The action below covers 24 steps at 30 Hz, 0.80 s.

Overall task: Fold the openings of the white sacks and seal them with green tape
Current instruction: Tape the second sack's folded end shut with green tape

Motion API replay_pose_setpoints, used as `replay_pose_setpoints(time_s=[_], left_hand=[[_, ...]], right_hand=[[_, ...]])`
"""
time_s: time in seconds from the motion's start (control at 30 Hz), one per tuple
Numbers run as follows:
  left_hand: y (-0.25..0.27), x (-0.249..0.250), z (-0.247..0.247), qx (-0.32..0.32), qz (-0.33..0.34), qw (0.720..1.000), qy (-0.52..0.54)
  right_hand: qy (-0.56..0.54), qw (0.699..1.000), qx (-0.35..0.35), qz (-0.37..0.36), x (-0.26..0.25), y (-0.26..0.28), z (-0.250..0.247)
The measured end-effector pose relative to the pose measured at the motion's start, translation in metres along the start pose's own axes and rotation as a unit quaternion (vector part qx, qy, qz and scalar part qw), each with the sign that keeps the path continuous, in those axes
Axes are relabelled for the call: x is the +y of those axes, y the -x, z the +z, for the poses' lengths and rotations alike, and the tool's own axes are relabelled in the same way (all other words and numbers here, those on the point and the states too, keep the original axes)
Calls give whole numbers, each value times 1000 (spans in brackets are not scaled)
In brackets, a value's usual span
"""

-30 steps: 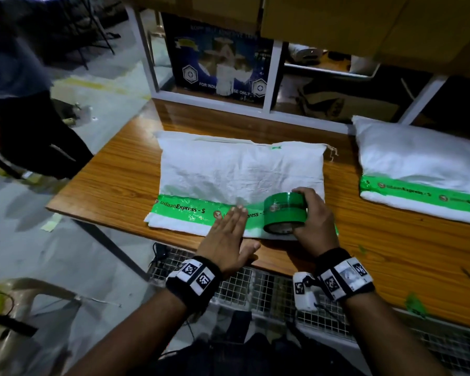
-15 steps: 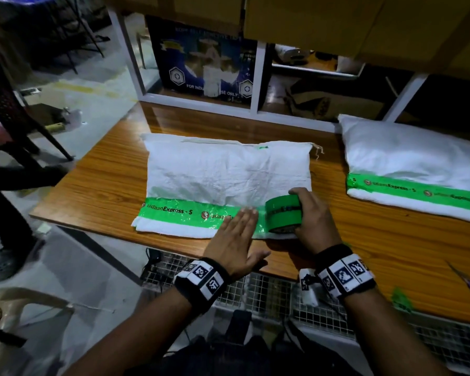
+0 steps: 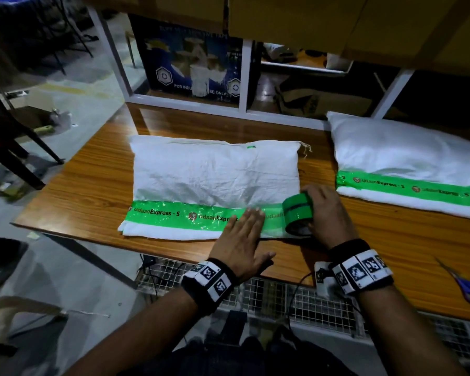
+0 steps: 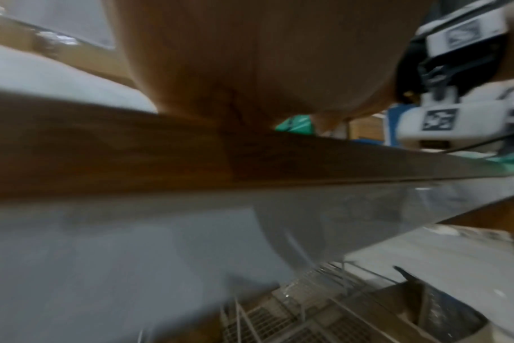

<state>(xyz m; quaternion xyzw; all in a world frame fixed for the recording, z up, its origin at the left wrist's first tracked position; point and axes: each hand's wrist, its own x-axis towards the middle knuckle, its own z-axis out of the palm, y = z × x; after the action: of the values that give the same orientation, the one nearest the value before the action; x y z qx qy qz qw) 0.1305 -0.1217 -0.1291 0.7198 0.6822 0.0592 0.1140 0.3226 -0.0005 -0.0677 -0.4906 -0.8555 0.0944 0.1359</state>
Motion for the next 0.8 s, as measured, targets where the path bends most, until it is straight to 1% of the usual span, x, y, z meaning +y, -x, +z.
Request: replay_pose_setpoints(time_s=[0.07, 0.17, 0.33, 0.4, 0.47, 0.5, 0.57, 0.63, 0.7, 0.8], left_hand=[[-9, 8, 3, -15, -6, 999, 36], [-11, 6, 8, -12, -12, 1000, 24], [-5, -1, 10, 6, -2, 1000, 27], [-6, -1, 7, -6, -3, 999, 31], [-7, 1, 4, -21, -17, 998, 48], [-8, 3, 2, -22, -23, 999, 44], [-11, 14, -2, -10, -20, 1000, 10], [-19, 28, 1, -7, -14, 1000, -5], [-29, 39, 6, -19, -26, 999, 19], [-33, 39, 14, -27, -40, 999, 16]], right_hand=[[18, 1000, -16, -2, 1, -3, -1], [49, 998, -39, -16, 5, -8, -4], [109, 994, -12, -14, 24, -9, -21], [123, 992, -4, -29, 30, -9, -26], [92, 995, -3, -35, 36, -10, -27], [48, 999, 0, -27, 41, -11, -25], [-65, 998, -1, 21, 50, -9, -20], [-149, 987, 8, 60, 58, -4, -15], [-187, 980, 25, 70, 61, -1, -7], [-170, 983, 28, 56, 65, -4, -5]])
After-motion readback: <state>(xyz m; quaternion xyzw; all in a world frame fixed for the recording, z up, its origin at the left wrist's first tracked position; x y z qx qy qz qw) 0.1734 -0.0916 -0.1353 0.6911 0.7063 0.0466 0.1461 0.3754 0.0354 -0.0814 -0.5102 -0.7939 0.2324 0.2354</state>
